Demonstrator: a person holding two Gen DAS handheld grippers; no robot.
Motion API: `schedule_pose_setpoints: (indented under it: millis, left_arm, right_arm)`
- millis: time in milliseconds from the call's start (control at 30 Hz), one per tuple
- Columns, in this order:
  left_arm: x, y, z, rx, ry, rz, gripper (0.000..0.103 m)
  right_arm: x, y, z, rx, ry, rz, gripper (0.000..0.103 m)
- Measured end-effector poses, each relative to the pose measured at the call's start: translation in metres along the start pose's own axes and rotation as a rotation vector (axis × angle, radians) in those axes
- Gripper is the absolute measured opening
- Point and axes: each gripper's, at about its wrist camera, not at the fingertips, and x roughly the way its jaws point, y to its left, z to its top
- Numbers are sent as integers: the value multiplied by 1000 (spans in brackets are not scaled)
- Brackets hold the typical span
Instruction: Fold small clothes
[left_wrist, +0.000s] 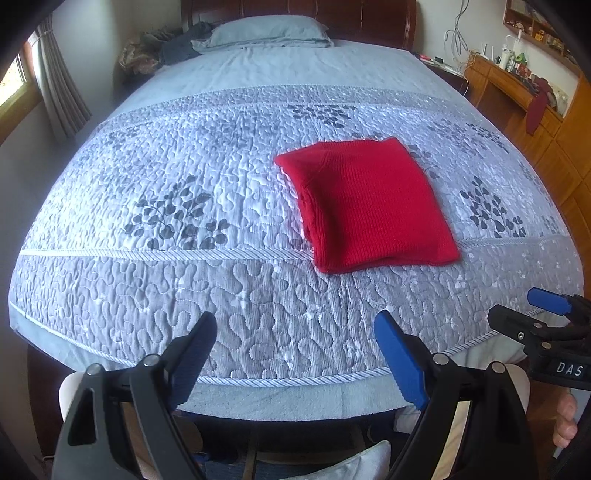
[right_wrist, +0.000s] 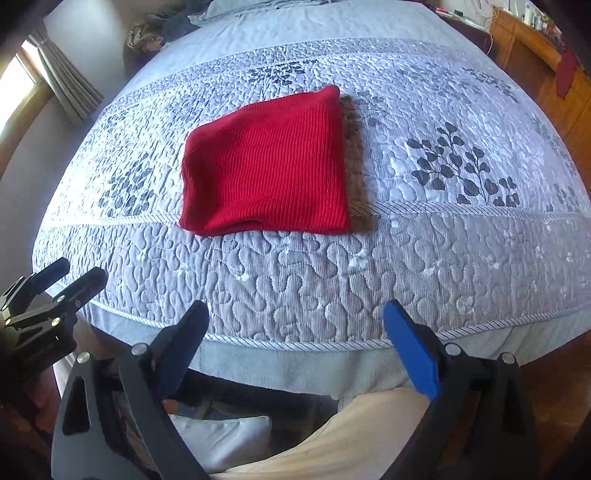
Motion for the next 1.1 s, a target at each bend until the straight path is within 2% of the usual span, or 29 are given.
schedule_pose_setpoints:
  millis: [1100]
  left_arm:
    - [-9,-7,-2,6,-1,0,88]
  right_arm:
    - [-4,9,-6,-1,-3,12,95]
